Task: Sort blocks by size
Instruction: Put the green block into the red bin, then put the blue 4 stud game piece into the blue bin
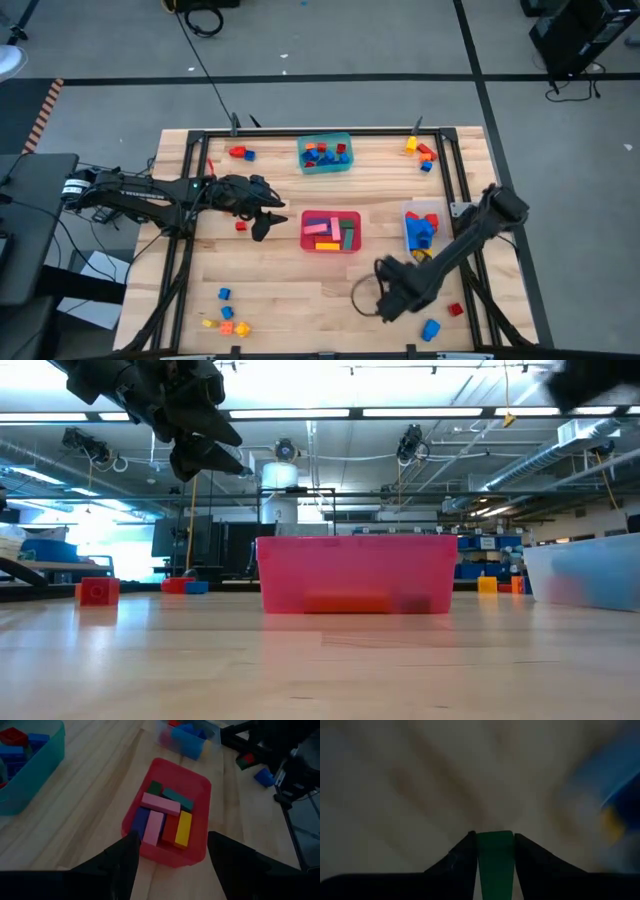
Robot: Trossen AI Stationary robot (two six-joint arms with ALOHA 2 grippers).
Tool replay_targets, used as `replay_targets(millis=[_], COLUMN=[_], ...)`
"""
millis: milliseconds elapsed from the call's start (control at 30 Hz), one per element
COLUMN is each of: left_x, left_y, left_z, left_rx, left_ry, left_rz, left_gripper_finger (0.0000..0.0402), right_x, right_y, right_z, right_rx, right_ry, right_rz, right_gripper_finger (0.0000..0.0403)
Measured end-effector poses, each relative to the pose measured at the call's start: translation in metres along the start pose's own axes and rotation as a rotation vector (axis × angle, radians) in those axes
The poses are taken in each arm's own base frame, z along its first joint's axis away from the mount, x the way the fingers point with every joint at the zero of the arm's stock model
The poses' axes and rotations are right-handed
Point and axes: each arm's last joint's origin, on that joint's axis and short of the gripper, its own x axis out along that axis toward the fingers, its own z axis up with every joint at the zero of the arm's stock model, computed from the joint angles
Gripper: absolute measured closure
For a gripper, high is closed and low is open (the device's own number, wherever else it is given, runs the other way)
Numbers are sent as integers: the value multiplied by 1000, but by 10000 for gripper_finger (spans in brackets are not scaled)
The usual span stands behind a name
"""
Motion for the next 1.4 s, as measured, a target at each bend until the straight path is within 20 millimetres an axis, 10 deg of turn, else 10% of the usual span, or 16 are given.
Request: replay_targets(millis=[300, 633, 967, 1400], left_x=[0, 0, -5, -5], left_y=[-1, -2, -2, -2], left_z=[4, 4, 5, 5], left_rx=[-1, -27, -52, -51], left_ry=[-37, -46, -50, -51], left_rz=[-14, -19, -29, -29], left_gripper_finger=[161, 161, 161, 161], right_x=[-60, -28, 25, 6], right_y=[-29, -38, -31, -50], right_z=[81, 188, 208, 215], right_rx=[89, -2, -39, 18], right_ry=[-516, -510, -259, -285], right_rz=[213, 353, 363, 403], right_gripper_finger=[285, 284, 272, 195])
